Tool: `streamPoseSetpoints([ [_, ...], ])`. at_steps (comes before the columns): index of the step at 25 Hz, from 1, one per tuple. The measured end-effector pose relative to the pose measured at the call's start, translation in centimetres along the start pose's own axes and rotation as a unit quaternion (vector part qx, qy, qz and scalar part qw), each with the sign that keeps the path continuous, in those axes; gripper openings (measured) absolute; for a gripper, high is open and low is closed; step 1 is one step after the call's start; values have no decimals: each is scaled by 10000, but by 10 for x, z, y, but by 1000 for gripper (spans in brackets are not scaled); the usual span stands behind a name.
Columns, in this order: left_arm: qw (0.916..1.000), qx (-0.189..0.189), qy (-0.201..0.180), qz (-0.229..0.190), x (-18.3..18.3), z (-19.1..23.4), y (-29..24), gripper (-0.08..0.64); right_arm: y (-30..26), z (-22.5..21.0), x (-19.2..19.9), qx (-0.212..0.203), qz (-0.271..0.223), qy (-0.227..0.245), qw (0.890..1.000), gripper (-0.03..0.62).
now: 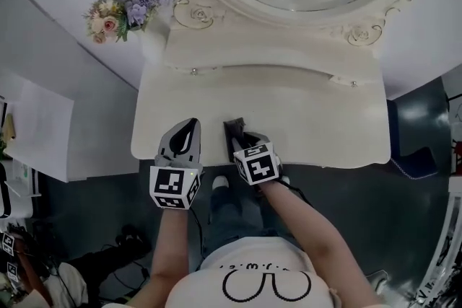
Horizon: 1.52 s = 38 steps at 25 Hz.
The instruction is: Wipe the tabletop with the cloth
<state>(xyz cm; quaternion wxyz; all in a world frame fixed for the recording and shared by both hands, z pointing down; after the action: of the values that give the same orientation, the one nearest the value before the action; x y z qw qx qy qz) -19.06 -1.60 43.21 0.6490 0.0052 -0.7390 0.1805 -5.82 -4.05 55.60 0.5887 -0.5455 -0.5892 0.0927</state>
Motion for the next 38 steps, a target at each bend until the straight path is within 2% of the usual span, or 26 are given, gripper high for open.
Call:
streamPoseSetpoints([
  [13,9991,400,-134,-60,-24,-71,-41,-3,69,-112,29,505,-52,-403,9979,89],
  [38,9937,1040,-404,-80,-48,-208,-113,-2,190,-311,84,1057,-65,-1189,9872,92],
])
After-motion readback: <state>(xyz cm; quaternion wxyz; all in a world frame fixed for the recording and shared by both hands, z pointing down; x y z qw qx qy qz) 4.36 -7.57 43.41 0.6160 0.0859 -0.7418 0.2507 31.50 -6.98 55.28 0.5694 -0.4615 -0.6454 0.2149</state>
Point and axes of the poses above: the fingertips, and each gripper's own axes: y backward along the fingers, z to its left, x out of its underside, the point moved 5 cm from there along y, backward along the fingers, and after that the axes turned 9 degrees about -y, right-handed, at the moved point
